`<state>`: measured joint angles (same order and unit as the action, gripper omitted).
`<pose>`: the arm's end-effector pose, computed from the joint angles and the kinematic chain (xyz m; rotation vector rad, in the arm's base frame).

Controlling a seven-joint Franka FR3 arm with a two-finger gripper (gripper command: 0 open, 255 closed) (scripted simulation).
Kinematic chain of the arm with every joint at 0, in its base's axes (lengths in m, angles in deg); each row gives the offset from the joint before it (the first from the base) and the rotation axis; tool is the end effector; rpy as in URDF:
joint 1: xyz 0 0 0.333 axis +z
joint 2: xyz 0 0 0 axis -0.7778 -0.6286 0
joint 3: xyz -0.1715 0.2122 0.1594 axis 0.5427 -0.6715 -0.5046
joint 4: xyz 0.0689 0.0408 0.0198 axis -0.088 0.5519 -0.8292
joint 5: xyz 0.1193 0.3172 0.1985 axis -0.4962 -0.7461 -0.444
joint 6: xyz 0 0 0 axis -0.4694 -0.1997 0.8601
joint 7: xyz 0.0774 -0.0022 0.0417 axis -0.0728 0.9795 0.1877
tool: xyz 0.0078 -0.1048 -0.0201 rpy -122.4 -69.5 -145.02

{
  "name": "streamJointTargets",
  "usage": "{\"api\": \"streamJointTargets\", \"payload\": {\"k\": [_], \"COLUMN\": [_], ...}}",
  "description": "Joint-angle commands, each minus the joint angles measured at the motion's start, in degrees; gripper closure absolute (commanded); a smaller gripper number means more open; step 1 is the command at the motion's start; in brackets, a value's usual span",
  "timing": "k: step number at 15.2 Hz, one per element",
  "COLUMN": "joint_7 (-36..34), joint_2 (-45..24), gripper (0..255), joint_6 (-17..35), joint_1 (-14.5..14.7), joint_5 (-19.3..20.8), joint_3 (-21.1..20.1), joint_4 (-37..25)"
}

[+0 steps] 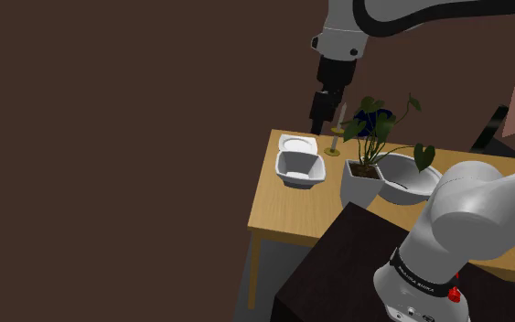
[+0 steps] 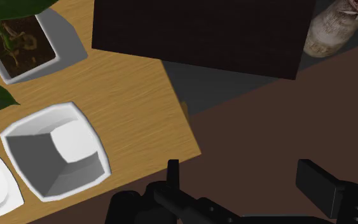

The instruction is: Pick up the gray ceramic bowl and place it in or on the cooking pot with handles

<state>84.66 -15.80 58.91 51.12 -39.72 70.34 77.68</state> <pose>0.3207 0.0256 0.5495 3.1105 0.2302 0.0292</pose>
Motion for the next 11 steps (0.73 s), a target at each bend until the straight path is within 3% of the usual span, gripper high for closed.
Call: {"api": "streamJointTargets", "payload": {"k": [1, 11], "joint_7": [0.0, 4.4], "joint_2": [0.0, -5.9], "gripper": [0, 0], "joint_6": [0.0, 23.1], "joint_1": [0.0, -3.0], "joint_5": [0.0, 8.9], "joint_3": [0.0, 0.7], "joint_4": [0.0, 14.5]}}
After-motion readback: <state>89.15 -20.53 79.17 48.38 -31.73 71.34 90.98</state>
